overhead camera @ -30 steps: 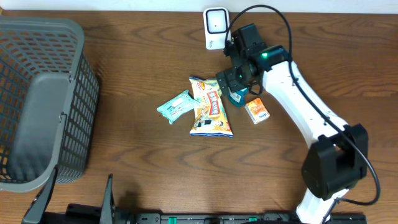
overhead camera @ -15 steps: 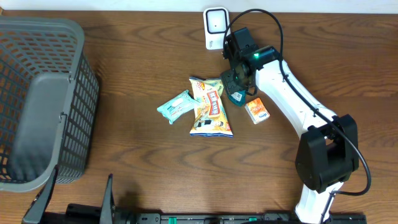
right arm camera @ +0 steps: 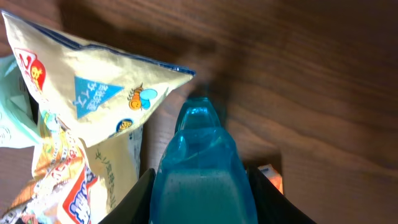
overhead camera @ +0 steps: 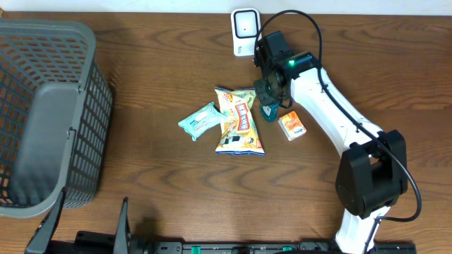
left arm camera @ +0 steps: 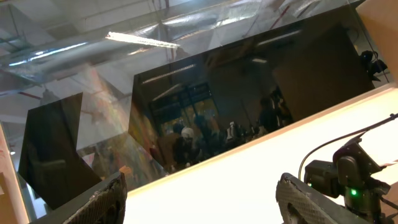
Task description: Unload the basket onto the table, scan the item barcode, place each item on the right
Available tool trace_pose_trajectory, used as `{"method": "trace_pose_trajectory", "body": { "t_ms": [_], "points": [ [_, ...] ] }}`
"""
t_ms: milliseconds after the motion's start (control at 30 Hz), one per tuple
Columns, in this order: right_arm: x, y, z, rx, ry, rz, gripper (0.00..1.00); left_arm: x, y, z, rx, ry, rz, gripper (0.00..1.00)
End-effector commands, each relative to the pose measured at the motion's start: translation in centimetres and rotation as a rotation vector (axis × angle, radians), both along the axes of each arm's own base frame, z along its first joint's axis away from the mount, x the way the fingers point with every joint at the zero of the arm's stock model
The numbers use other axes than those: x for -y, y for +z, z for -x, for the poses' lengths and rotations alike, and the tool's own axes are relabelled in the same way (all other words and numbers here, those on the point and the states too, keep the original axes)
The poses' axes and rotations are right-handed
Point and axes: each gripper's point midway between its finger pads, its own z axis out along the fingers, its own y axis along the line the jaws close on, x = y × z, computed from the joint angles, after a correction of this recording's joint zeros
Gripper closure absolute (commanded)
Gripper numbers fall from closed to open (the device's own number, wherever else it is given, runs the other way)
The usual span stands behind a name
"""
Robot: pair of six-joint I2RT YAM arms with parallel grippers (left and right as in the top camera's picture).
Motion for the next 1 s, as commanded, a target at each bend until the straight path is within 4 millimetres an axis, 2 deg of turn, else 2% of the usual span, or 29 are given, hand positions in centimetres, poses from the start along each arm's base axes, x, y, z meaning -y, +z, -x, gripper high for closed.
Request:
{"method": "trace_pose_trajectory", "body": {
  "t_ms": [0, 167, 200, 400, 500, 667, 733, 867, 967],
  "points": [
    [-1.1, -0.3, 1.0, -0.062, 0.046, -0.061, 0.86, -0.2, 0.3, 0.6, 0.023, 0.014, -0.001, 0.23],
    [-3.0, 2.6, 2.1, -0.101, 0.137, -0.22, 0.93, -0.2, 0.3, 0.5, 0.023, 0.014, -0.001, 0.23],
    [-3.2, 4.0, 2.4, -0.105, 0.16, -0.266, 0.94, -0.2, 0.3, 0.5, 0.023, 0.014, -0.001, 0.23],
    [-1.9, 9.2, 4.3, -0.102, 0.189, -0.389, 0.94, -0.2, 0.3, 0.5, 0.023, 0.014, -0.001, 0.23],
    [-1.6, 12.3, 5.9, -0.103, 0.216, -0.51, 0.93, -0.2, 0.3, 0.5, 0.022, 0.014, -0.001, 0.23],
    [-3.3, 18.8, 9.7, -0.101, 0.396, -0.852, 0.86, -0.2, 0.3, 0.5, 0.022, 0.013, -0.001, 0.23],
    [-4.0, 20.8, 10.9, -0.109, 0.45, -0.973, 0.86, -0.2, 0.3, 0.5, 0.022, 0.013, -0.002, 0.23],
    [-5.0, 23.7, 12.5, -0.123, 0.531, -1.159, 0.89, -0.2, 0.0, 0.3, 0.012, 0.014, -0.003, 0.23],
    [-5.3, 24.9, 13.1, -0.12, 0.57, -1.229, 0.88, -0.1, -0.4, -0.1, -0.002, 0.014, -0.005, 0.23]
  ]
}}
